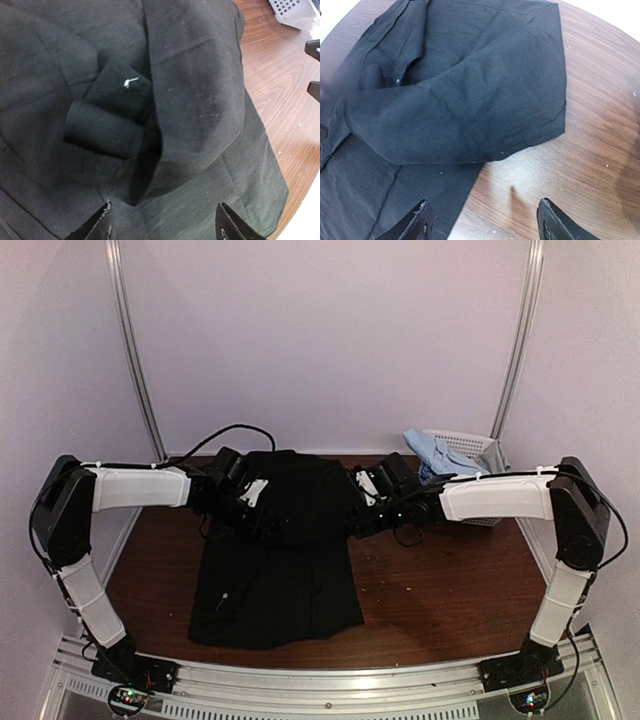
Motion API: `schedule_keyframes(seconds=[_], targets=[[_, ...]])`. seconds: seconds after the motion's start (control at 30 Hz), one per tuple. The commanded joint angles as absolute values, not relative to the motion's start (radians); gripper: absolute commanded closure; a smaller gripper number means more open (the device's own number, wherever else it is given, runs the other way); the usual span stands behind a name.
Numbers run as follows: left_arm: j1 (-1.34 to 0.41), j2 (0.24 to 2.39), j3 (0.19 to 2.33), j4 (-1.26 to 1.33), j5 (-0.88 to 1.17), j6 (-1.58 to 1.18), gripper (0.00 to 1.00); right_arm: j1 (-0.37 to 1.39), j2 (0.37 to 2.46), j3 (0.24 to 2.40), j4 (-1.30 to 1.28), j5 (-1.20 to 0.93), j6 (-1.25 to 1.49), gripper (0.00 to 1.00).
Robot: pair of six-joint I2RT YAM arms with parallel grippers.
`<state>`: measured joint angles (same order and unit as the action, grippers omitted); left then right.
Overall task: Fold and stack the long sleeve shirts
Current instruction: Pick up the sleeve from the center of the board.
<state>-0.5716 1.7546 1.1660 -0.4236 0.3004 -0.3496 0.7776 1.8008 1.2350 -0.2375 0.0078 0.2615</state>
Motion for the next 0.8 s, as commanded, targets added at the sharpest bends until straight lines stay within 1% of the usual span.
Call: schedule_keyframes(seconds=[0.0, 0.2, 0.33, 0.4, 0.5, 0.57, 0.6, 0.63, 0.77], targets=[[-0.594, 1.8, 1.195, -0.377, 0.312, -0.328, 0.32, 0.77, 1.746, 1.193, -0.19, 0.033, 0.282, 0.27], [-0.606, 1.847, 1.215, -0.384, 0.266, -0.331, 0.33, 0.77, 1.719, 1.147, -0.184, 0.012, 0.293, 0.27], [-0.628, 1.866, 1.236, -0.396, 0.282, -0.323, 0.41, 0.78, 1.714, 1.113, -0.173, -0.022, 0.312, 0.27], [-0.641, 1.87, 1.255, -0.404, 0.299, -0.323, 0.52, 0.787, 1.716, 1.101, -0.173, -0.018, 0.315, 0.27], [-0.655, 1.87, 1.298, -0.423, 0.335, -0.33, 0.77, 0.788, 1.716, 1.092, -0.182, -0.014, 0.327, 0.29], [-0.658, 1.87, 1.342, -0.433, 0.363, -0.34, 0.92, 0.789, 1.716, 1.087, -0.191, -0.026, 0.337, 0.32], [-0.658, 1.869, 1.365, -0.436, 0.377, -0.347, 0.97, 0.792, 1.715, 1.083, -0.19, -0.036, 0.343, 0.33], [-0.658, 1.871, 1.393, -0.438, 0.386, -0.357, 1.0, 0.798, 1.716, 1.08, -0.195, -0.042, 0.349, 0.33], [-0.657, 1.875, 1.52, -0.451, 0.394, -0.404, 1.0, 0.841, 1.725, 1.069, -0.219, -0.024, 0.368, 0.35]])
